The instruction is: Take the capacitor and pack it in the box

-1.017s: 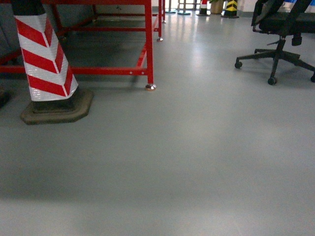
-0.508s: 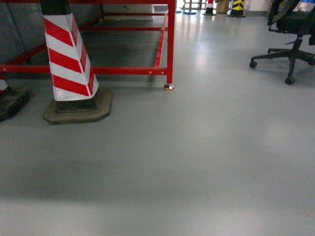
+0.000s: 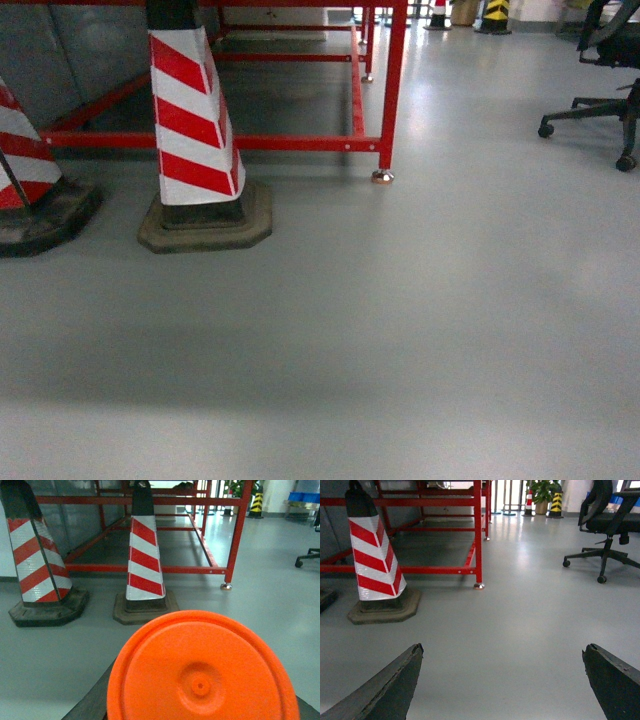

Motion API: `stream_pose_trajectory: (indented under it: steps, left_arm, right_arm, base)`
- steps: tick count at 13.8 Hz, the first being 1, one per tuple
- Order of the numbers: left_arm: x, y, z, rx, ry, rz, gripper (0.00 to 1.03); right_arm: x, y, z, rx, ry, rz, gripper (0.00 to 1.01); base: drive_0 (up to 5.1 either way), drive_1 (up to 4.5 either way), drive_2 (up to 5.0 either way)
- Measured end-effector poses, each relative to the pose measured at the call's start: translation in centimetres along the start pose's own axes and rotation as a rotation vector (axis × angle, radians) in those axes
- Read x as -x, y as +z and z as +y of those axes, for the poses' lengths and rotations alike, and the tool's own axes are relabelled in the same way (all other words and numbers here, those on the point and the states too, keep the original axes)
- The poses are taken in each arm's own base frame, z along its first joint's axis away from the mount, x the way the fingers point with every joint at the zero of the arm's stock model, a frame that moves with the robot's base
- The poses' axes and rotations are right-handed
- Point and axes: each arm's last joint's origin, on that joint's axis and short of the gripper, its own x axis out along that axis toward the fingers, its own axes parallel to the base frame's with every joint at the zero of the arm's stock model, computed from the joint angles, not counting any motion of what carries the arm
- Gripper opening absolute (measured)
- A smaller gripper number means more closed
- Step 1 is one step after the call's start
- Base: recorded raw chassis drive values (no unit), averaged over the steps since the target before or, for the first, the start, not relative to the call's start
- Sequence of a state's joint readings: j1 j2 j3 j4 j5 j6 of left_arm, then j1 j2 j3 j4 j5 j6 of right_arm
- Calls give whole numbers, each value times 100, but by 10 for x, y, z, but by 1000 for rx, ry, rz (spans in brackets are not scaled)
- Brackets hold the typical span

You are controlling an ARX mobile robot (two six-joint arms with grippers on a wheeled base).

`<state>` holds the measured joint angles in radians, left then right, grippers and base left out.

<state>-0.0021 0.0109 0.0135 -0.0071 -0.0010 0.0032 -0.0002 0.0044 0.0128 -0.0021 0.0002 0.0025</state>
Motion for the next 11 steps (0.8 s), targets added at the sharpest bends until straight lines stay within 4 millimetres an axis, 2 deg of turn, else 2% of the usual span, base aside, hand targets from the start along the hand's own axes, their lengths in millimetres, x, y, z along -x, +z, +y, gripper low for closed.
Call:
stream_pose_trajectory:
  steps: [7, 11]
  left_arm:
    - [0, 0, 0, 0, 0, 0, 44]
    - [0, 0, 0, 0, 3, -3, 44]
  right_arm:
    - [0, 0, 0, 0, 0, 3, 98]
    - [0, -1, 0, 0, 3, 6, 98]
  base:
    - [-491, 244, 244]
    - [0, 0, 0]
